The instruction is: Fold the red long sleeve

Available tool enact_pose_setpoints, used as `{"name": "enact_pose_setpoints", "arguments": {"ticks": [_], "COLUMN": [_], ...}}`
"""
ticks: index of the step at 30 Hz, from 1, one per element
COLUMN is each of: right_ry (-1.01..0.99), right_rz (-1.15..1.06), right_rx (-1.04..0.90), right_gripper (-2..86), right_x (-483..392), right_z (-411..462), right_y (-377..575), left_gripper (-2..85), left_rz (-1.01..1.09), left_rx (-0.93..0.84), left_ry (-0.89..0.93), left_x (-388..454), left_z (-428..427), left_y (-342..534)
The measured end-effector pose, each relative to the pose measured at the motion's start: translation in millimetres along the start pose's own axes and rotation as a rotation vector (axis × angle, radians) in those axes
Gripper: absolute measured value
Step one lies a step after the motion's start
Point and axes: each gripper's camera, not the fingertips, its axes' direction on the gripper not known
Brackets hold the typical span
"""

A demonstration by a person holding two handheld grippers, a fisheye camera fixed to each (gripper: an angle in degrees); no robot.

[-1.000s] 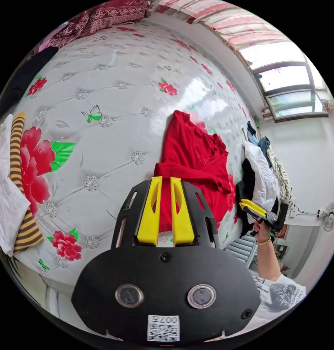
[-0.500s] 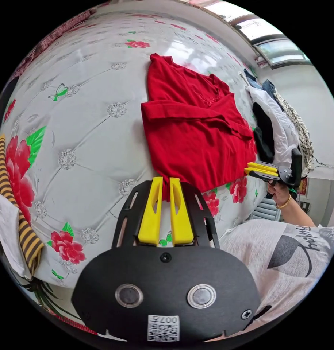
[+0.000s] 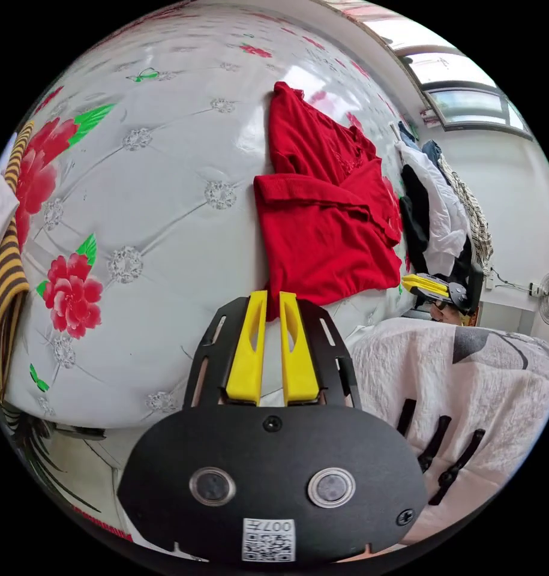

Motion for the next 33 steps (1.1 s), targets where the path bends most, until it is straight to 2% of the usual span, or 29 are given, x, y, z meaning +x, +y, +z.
{"name": "enact_pose_setpoints", "arguments": {"ticks": [4, 9, 11, 14, 17, 20, 22, 24, 27, 29, 31, 33], "right_ry": [0.077, 0.160, 0.179, 0.131, 0.024, -0.087, -0.096, -0.085, -0.073, -0.008, 0.037, 0.047], "right_rz": [-0.061, -0.146, -0.134, -0.072, 0.076, 0.217, 0.287, 0.309, 0.235, 0.060, -0.097, -0.221], "right_rx": [0.085, -0.041, -0.094, -0.028, 0.026, 0.096, 0.113, 0.111, 0.115, 0.100, 0.054, -0.038], "right_gripper": [5.5, 5.4, 3.5, 1.3, 0.3, 0.1, 0.0, 0.1, 0.5, 0.6, 0.5, 0.4], "right_x": [-6, -15, -11, 4, 40, 70, 80, 81, 60, 22, -9, -32], "right_z": [-12, 31, 45, 26, 10, 4, 5, 7, 4, 3, 12, 30], "right_y": [-31, -82, -97, -106, -112, -112, -110, -107, -103, -101, -102, -108], "left_gripper": [7.5, 8.2, 6.7, 0.9, -0.4, -0.6, -0.6, -0.4, -0.1, -0.5, -0.8, -0.9], "left_rz": [0.172, 0.373, 0.374, 0.394, 0.314, 0.114, -0.007, -0.034, 0.015, 0.148, 0.302, 0.369], "left_rx": [0.063, 0.033, -0.036, -0.043, -0.022, 0.020, 0.086, 0.132, 0.158, 0.146, 0.021, -0.065], "left_ry": [-0.185, -0.295, -0.334, -0.376, -0.320, -0.170, -0.125, -0.118, -0.082, -0.063, -0.068, -0.122], "left_x": [33, 68, 68, 74, 66, 36, 17, 10, 11, 26, 46, 58], "left_z": [-19, 0, 18, 18, 8, -1, -10, -18, -26, -24, -5, 15], "left_y": [-23, -68, -87, -102, -111, -114, -108, -102, -89, -79, -74, -75]}}
